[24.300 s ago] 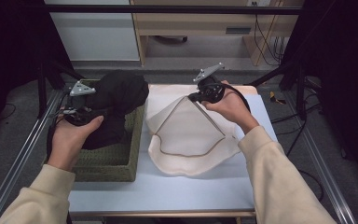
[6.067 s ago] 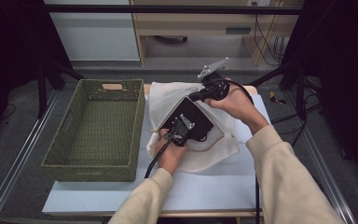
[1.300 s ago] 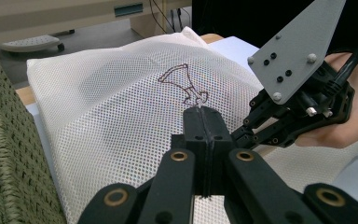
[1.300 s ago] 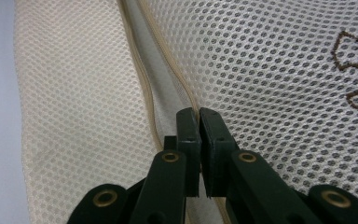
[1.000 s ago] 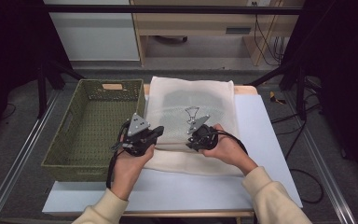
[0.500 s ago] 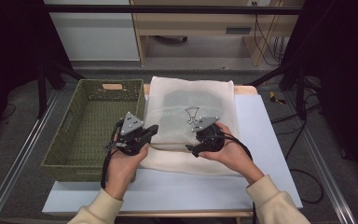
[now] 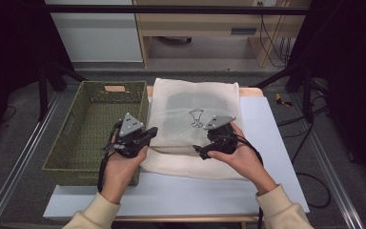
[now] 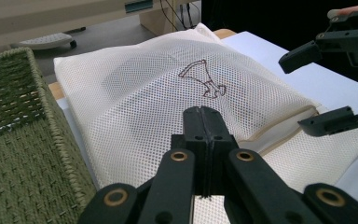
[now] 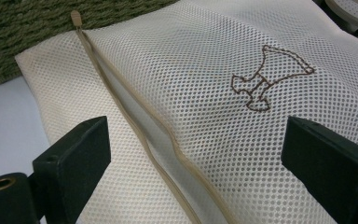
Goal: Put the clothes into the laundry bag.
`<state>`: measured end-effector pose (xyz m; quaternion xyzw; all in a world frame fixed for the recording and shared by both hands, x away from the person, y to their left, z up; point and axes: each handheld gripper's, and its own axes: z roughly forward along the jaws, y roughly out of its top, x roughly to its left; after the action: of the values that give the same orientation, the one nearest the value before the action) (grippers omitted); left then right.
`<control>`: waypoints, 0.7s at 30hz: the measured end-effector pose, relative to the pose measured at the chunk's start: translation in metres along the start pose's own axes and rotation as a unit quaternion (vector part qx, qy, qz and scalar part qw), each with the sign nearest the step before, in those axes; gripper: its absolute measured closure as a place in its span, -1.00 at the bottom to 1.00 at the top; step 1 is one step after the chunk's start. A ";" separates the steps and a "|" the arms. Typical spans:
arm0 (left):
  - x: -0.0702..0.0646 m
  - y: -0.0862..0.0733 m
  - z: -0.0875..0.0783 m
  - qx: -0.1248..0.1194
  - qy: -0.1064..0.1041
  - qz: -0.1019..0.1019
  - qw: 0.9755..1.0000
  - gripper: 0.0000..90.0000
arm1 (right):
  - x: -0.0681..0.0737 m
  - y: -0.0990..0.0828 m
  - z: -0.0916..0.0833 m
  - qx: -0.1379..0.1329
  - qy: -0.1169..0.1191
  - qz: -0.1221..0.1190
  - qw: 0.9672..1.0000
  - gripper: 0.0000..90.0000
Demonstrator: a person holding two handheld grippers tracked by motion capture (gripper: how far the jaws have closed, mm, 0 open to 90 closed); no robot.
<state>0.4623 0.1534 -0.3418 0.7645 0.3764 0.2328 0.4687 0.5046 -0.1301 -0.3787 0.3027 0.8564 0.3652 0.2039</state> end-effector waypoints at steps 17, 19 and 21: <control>0.022 0.005 -0.032 -0.014 0.045 -0.003 0.999 -0.10 | -0.015 -0.010 -0.043 -0.035 -0.052 0.040 0.997 -0.86; 0.028 0.002 -0.039 -0.009 0.052 -0.008 0.999 -0.19 | -0.018 -0.012 -0.048 -0.039 -0.058 0.046 0.996 -0.86; 0.033 0.000 -0.044 -0.008 0.056 -0.014 0.998 -0.29 | -0.022 -0.015 -0.053 -0.045 -0.064 0.053 0.996 -0.86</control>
<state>0.4507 0.2032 -0.3221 0.7412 0.4113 0.2713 0.4559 0.4851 -0.1803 -0.3529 0.3609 0.8071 0.3932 0.2523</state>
